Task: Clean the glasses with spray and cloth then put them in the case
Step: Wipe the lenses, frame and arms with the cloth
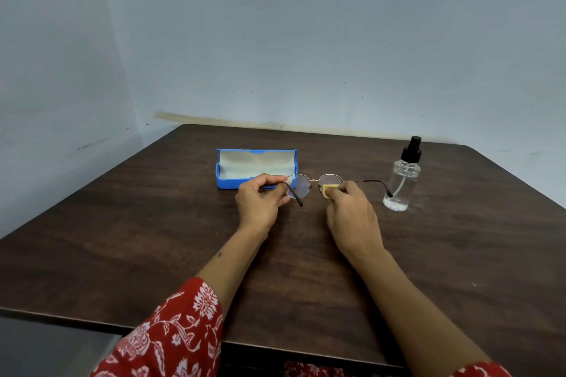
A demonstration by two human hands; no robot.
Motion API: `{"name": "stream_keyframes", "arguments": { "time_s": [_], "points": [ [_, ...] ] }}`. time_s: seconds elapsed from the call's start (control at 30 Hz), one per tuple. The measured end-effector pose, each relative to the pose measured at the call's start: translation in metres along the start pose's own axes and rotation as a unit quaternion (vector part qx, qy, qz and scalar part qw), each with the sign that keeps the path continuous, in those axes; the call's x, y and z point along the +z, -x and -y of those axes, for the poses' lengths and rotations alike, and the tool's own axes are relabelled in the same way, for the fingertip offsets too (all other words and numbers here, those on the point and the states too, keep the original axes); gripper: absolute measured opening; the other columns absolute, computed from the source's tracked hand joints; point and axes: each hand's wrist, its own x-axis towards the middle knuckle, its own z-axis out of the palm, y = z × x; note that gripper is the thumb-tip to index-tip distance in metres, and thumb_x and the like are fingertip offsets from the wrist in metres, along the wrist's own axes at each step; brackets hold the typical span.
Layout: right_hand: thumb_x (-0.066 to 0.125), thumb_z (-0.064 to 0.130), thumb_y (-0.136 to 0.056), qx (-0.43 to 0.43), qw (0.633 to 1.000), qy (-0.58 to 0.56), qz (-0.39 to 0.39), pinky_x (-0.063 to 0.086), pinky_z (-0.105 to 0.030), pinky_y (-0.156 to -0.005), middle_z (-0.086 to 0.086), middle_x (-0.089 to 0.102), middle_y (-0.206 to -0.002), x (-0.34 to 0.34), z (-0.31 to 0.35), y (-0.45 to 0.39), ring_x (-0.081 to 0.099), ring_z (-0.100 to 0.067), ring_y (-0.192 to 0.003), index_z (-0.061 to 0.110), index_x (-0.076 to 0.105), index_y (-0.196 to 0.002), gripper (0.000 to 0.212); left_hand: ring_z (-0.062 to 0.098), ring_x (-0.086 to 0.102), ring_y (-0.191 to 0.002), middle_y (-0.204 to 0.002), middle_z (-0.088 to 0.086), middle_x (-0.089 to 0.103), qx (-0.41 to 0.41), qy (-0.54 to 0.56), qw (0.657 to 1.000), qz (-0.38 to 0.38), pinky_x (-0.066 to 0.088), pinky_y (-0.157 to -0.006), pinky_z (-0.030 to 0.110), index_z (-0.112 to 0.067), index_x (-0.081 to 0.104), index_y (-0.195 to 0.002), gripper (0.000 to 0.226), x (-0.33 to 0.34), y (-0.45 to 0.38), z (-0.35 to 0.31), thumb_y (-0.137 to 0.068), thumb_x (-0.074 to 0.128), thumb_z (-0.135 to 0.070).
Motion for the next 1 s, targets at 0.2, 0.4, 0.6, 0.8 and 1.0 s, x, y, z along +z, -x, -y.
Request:
{"name": "stream_keyframes", "arguments": {
  "time_s": [0.2, 0.4, 0.6, 0.8, 1.0],
  "points": [
    [0.043, 0.003, -0.09, 0.067, 0.997, -0.005, -0.029, 0.045, -0.037, -0.075, -0.01, 0.051, -0.112, -0.0015, -0.0044, -0.0016, 0.049, -0.028, -0.105, 0.006, 0.061, -0.11, 0.027, 0.005, 0.068, -0.065, -0.083, 0.001, 0.068, 0.005, 0.01, 1.0, 0.005, 0.058, -0.061, 0.021, -0.002, 0.07, -0.084, 0.006, 0.0006, 0.0021, -0.0007, -0.08, 0.069, 0.003],
    [0.043, 0.004, -0.09, 0.035, 0.999, -0.013, -0.022, 0.046, -0.037, -0.076, -0.01, 0.051, -0.112, 0.001, -0.0019, -0.0007, 0.05, -0.028, -0.104, 0.005, 0.062, -0.109, 0.027, 0.005, 0.069, -0.067, -0.086, 0.002, 0.069, 0.008, 0.006, 1.0, 0.006, 0.06, -0.064, 0.025, -0.006, 0.071, -0.082, 0.008, -0.0004, 0.0028, 0.0002, -0.08, 0.07, 0.002],
    [0.042, 0.005, -0.092, 0.03, 0.999, -0.016, -0.012, 0.046, -0.038, -0.077, -0.011, 0.051, -0.112, -0.0008, 0.0006, 0.0003, 0.05, -0.029, -0.103, 0.004, 0.062, -0.11, 0.027, 0.008, 0.069, -0.067, -0.084, 0.001, 0.069, 0.014, 0.008, 1.0, 0.007, 0.06, -0.065, 0.024, -0.006, 0.07, -0.081, 0.008, -0.0009, 0.0032, 0.0, -0.079, 0.07, 0.002],
    [0.042, 0.005, -0.091, 0.068, 0.998, -0.008, -0.017, 0.045, -0.037, -0.076, -0.011, 0.05, -0.112, -0.0024, -0.0034, -0.0002, 0.05, -0.029, -0.103, 0.004, 0.062, -0.109, 0.026, 0.009, 0.07, -0.07, -0.083, -0.001, 0.069, 0.013, 0.007, 1.0, 0.008, 0.06, -0.065, 0.024, -0.008, 0.07, -0.081, 0.009, -0.0014, 0.0036, -0.0007, -0.08, 0.07, 0.001],
    [0.043, 0.008, -0.092, 0.012, 1.0, -0.008, 0.002, 0.044, -0.037, -0.079, -0.01, 0.051, -0.115, 0.0002, 0.0002, -0.0001, 0.051, -0.028, -0.103, 0.004, 0.061, -0.112, 0.027, 0.006, 0.069, -0.067, -0.083, -0.002, 0.069, 0.009, 0.009, 1.0, 0.003, 0.058, -0.062, 0.02, -0.009, 0.07, -0.081, 0.011, -0.0016, 0.0032, -0.0013, -0.08, 0.069, 0.002]
  ]
}}
